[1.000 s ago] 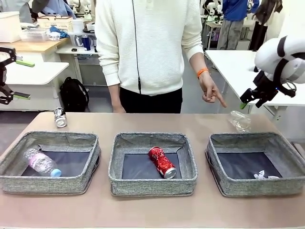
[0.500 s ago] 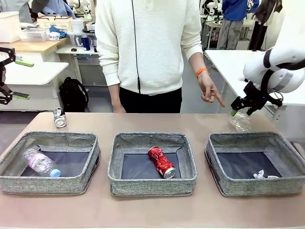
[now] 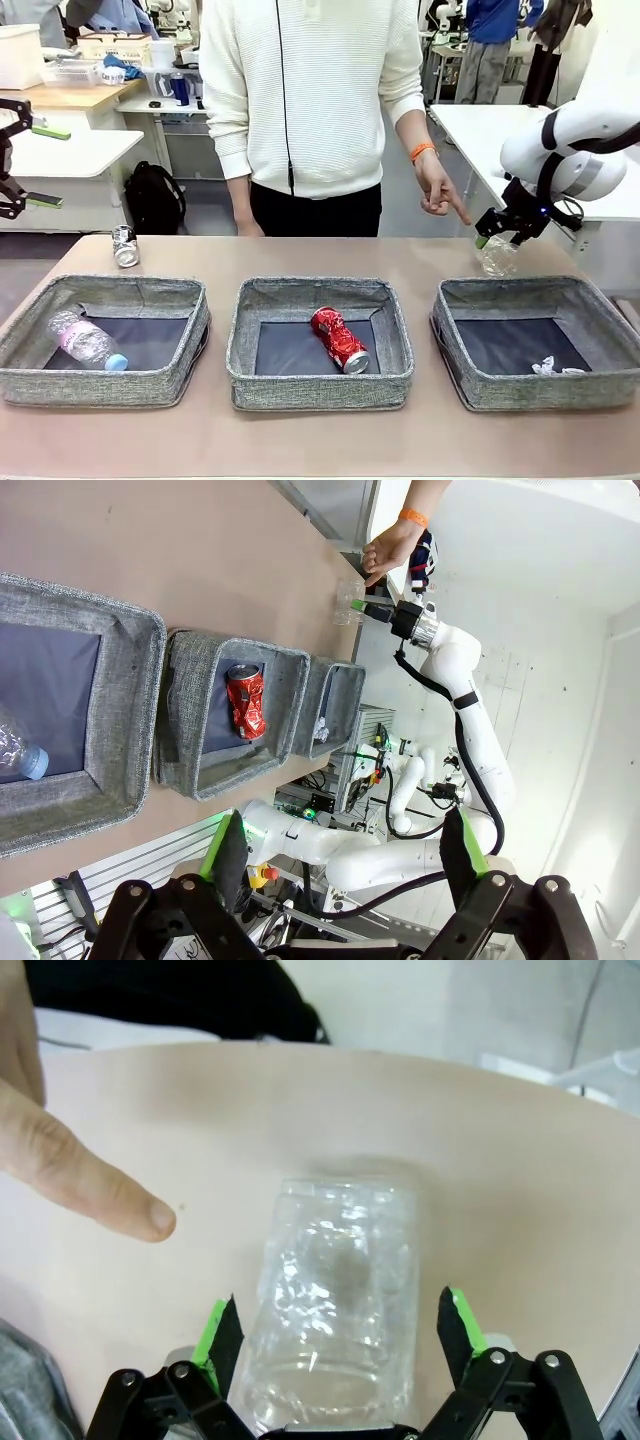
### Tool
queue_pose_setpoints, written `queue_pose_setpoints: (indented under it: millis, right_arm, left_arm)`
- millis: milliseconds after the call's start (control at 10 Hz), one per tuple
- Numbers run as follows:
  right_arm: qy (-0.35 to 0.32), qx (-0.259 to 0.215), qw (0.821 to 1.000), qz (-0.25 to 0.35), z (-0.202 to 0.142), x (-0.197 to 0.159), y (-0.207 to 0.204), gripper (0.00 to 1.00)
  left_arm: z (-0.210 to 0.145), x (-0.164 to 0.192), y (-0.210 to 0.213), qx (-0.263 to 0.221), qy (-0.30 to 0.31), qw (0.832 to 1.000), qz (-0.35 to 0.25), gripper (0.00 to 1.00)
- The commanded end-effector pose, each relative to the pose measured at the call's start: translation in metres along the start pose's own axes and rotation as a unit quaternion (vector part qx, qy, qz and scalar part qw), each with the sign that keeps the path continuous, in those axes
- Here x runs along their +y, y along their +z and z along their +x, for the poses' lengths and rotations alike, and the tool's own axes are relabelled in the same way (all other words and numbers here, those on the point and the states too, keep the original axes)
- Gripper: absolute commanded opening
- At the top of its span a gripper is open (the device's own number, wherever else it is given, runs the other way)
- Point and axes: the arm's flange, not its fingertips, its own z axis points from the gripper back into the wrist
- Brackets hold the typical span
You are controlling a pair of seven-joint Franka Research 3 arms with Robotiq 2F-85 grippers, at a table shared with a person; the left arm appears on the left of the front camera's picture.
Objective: Sort the waste into the appropriate baskets.
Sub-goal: Pick up the waste item pointed out by the person.
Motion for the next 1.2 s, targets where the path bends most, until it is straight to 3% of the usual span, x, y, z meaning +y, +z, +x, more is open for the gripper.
queue_pose_setpoints:
  millis: [0, 300, 400, 500, 600, 700, 800, 900, 1000, 1100]
  right_arm:
    - [-0.009, 0.002, 1.000, -0.022, 0.0032, -0.0004, -0.0024, 1.00]
    - [-0.023, 0.024, 0.999, -0.033, 0.0009, -0.0009, -0.0072, 1.00]
    - [-0.027, 0.031, 0.999, -0.036, 0.0008, -0.0013, -0.0073, 0.80]
    - [-0.029, 0.030, 0.999, -0.034, 0.0009, -0.0012, -0.0073, 0.80]
    - [-0.032, 0.029, 0.998, -0.038, 0.0011, -0.0014, -0.0071, 0.60]
    - [-0.033, 0.030, 0.998, -0.041, 0.0008, -0.0019, -0.0070, 0.76]
    - [-0.034, 0.030, 0.998, -0.042, 0.0010, -0.0024, -0.0067, 0.40]
    - [-0.035, 0.029, 0.998, -0.043, 0.0012, -0.0029, -0.0065, 0.56]
    - [-0.033, 0.015, 0.998, -0.053, 0.0012, -0.0047, -0.0066, 0.20]
    - [-0.033, 0.017, 0.998, -0.051, 0.0009, -0.0052, -0.0065, 0.20]
  left_arm:
    - [-0.0008, -0.0028, 0.0005, 0.002, -0.002, 1.000, -0.012, 1.00]
    - [-0.0008, -0.0028, 0.0005, 0.002, -0.002, 1.000, -0.012, 1.00]
    - [-0.0008, -0.0028, 0.0005, 0.002, -0.002, 1.000, -0.012, 1.00]
    - [-0.0008, -0.0028, 0.0005, 0.002, -0.002, 1.000, -0.012, 1.00]
    - [-0.0008, -0.0028, 0.0005, 0.002, -0.002, 1.000, -0.012, 1.00]
    - [-0.0008, -0.0028, 0.0005, 0.002, -0.002, 1.000, -0.012, 1.00]
    - [-0.0008, -0.0028, 0.0005, 0.002, -0.002, 1.000, -0.012, 1.00]
    - [-0.0008, -0.0028, 0.0005, 0.002, -0.002, 1.000, -0.012, 1.00]
    - [-0.0008, -0.0028, 0.0005, 0.002, -0.002, 1.000, -0.012, 1.00]
    - [-0.0008, -0.0028, 0.0005, 0.002, -0.002, 1.000, -0.012, 1.00]
